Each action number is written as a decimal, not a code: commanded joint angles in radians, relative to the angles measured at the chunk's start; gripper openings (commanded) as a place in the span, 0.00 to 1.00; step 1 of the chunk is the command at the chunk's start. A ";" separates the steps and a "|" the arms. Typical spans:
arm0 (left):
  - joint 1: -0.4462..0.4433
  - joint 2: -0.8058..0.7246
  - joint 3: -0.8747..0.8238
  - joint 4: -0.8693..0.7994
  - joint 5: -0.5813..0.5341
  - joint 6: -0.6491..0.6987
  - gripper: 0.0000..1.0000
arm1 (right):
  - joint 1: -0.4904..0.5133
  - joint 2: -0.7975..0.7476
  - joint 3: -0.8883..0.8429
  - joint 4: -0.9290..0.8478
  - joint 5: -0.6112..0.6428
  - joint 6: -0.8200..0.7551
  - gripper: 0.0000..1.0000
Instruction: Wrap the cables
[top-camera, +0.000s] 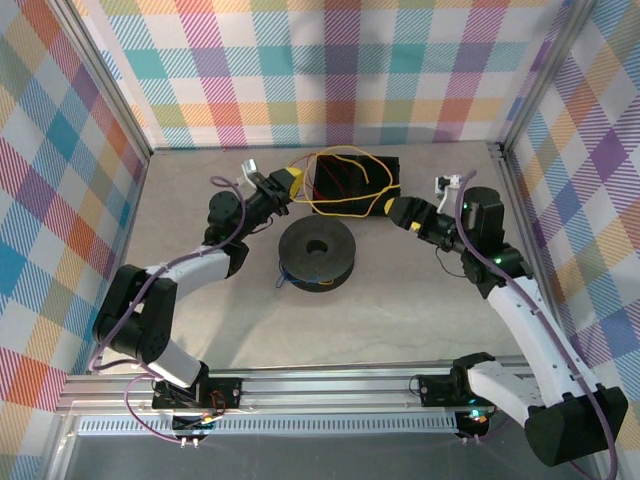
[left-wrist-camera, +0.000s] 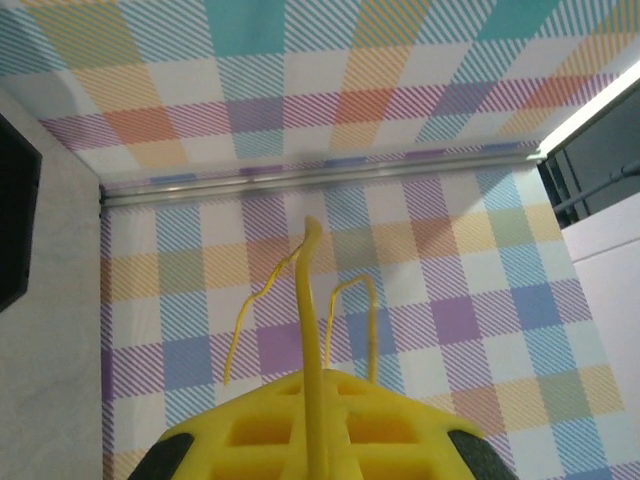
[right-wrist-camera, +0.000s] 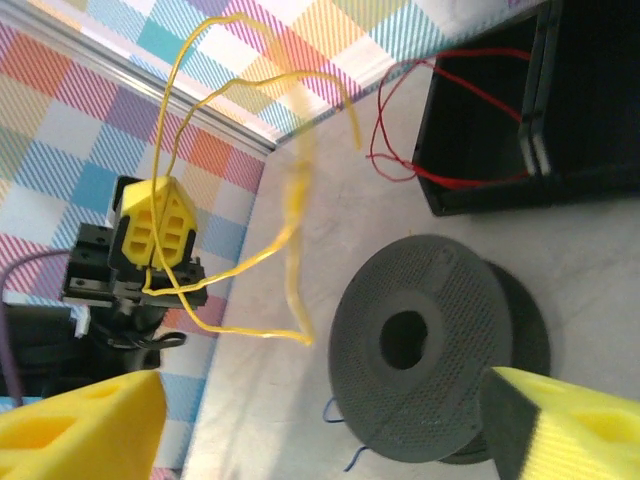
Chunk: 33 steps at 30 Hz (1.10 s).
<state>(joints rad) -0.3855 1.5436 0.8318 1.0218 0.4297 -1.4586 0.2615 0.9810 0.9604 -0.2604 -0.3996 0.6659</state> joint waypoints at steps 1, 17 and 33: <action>-0.009 -0.056 0.032 -0.113 0.022 0.081 0.00 | -0.010 0.000 0.096 -0.149 0.002 -0.135 0.89; -0.045 -0.148 0.058 -0.231 0.020 0.107 0.00 | -0.042 -0.032 -0.266 0.469 -0.310 0.058 0.53; -0.064 -0.216 0.040 -0.296 0.001 0.139 0.00 | 0.120 0.165 -0.331 0.884 -0.087 0.110 0.39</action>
<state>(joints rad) -0.4438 1.3586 0.8539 0.7368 0.4458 -1.3369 0.3771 1.1278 0.6437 0.4850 -0.5247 0.7418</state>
